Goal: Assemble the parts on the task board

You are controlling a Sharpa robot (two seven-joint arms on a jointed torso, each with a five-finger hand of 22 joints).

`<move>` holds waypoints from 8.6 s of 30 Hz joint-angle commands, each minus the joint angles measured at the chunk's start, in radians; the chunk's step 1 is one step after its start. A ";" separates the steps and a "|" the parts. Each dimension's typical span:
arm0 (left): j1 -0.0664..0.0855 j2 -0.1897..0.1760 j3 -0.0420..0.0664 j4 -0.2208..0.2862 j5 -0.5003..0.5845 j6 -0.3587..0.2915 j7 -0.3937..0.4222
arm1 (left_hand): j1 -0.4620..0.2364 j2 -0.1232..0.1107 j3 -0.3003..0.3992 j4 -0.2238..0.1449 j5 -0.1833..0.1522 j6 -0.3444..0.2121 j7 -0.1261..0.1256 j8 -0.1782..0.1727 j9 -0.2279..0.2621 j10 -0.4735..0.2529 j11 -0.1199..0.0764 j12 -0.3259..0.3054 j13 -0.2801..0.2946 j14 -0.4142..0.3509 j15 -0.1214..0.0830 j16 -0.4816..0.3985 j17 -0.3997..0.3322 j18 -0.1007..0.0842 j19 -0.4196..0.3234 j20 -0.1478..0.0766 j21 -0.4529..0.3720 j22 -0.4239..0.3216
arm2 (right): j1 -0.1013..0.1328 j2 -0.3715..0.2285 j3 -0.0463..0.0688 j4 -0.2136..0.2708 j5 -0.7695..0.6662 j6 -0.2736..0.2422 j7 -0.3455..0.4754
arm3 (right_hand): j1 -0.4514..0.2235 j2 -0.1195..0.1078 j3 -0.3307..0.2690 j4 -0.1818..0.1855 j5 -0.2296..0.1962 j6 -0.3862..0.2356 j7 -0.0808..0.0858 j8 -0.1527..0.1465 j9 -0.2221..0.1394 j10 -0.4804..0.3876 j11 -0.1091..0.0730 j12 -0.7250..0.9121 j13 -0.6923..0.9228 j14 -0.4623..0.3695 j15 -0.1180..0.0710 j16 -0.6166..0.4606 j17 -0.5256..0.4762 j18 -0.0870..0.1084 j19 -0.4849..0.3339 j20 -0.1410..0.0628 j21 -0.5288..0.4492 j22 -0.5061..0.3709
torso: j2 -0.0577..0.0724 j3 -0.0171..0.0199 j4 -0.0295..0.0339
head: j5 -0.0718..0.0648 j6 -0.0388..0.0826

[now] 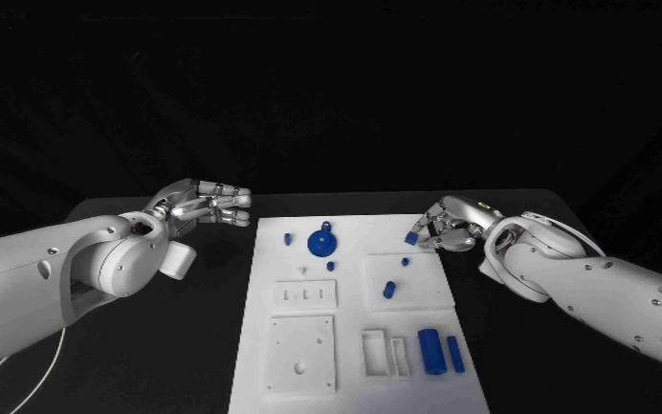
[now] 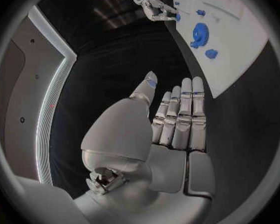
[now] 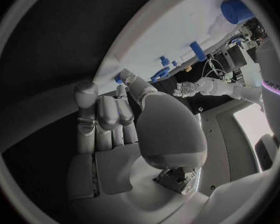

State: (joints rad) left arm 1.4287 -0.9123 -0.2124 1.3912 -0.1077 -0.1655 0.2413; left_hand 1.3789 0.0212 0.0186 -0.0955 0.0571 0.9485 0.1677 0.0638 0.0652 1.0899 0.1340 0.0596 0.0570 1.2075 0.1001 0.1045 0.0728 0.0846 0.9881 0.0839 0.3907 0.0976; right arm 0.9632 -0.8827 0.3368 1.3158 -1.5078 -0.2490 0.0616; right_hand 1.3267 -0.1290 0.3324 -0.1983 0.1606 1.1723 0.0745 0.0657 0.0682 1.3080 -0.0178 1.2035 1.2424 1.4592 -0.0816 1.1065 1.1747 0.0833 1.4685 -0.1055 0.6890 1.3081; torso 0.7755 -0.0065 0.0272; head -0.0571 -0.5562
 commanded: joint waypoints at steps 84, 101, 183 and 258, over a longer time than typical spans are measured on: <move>0.000 0.005 0.000 -0.003 -0.002 0.020 -0.016 | 0.008 0.007 -0.003 0.008 -0.005 -0.006 -0.001 -0.001 -0.001 -0.005 0.005 0.001 0.001 -0.002 0.001 0.002 0.000 -0.002 -0.001 0.000 0.006 -0.003 | -0.001 0.053 -0.025 -0.039 -0.104 0.088 -0.075 | -0.029 -0.015 -0.025 0.121 -0.027 -0.019 0.006 -0.003 -0.004 -0.022 0.008 -0.025 -0.020 -0.003 0.005 -0.027 -0.014 -0.003 0.037 0.008 -0.058 0.073 | 0.000 -0.0002 -0.0013 | 0.006 -0.001; 0.000 0.006 0.000 -0.004 -0.005 0.021 -0.020 | 0.009 0.008 -0.003 0.010 -0.005 -0.008 -0.001 -0.001 -0.001 -0.004 0.004 0.001 0.001 0.001 0.000 0.004 0.001 -0.002 0.001 -0.001 0.007 -0.003 | -0.001 0.057 -0.025 -0.024 -0.075 -0.029 -0.091 | -0.075 -0.011 0.034 0.187 0.030 0.046 -0.019 -0.003 0.000 -0.014 -0.009 -0.020 -0.021 0.000 -0.007 -0.019 -0.007 -0.007 0.044 -0.003 -0.050 0.074 | 0.000 0.0007 -0.0010 | 0.006 -0.001; 0.006 0.081 0.003 0.144 0.031 0.227 -0.149 | -0.302 -0.115 0.053 0.261 -0.005 0.177 -0.079 0.001 0.054 0.314 -0.104 0.008 0.013 0.075 -0.127 0.620 0.347 -0.034 0.032 -0.131 0.411 0.279 | 0.072 0.138 -0.051 0.372 -0.239 -0.144 -0.150 | -0.070 -0.036 0.008 0.230 0.084 0.048 -0.021 -0.003 0.000 -0.005 -0.013 -0.019 -0.014 0.002 -0.009 -0.024 -0.013 -0.005 0.047 -0.005 -0.018 0.078 | -0.001 0.0005 -0.0009 | 0.062 -0.007; 0.006 0.087 0.001 0.139 0.074 0.208 -0.190 | -0.193 0.038 0.219 -0.051 0.496 0.293 -0.128 0.002 0.252 0.422 -0.148 0.013 0.013 0.101 -0.164 0.665 0.379 -0.031 0.020 -0.168 0.501 0.359 | 0.073 0.147 -0.073 0.367 -0.231 -0.131 -0.154 | -0.094 -0.051 -0.023 0.252 0.078 -0.027 0.001 -0.003 -0.003 -0.036 0.000 -0.068 -0.053 -0.008 -0.001 -0.069 -0.047 0.000 0.038 0.000 -0.086 0.061 | -0.002 0.0002 -0.0016 | 0.076 -0.012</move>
State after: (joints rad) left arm 1.4328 -0.8258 -0.2133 1.5264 -0.0670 0.0510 0.0421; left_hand 1.1942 0.0552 0.1873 -0.1011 0.5459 1.1993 0.0777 0.0649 0.2973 1.4674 -0.0074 0.0667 0.0685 1.3096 -0.0583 0.7661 0.4492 0.0610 1.0097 -0.0809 0.8870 0.4535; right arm 1.0373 -0.7349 0.2647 1.6835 -1.7335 -0.3901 -0.0864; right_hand 1.2393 -0.1771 0.3140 0.0518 0.2433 1.1623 0.0688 0.0578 0.0665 1.2782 -0.0182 1.1441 1.1965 1.4569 -0.0831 1.0450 1.1331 0.0685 1.4649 -0.1052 0.6141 1.3075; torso 0.7742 -0.0063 0.0252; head 0.0178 -0.5681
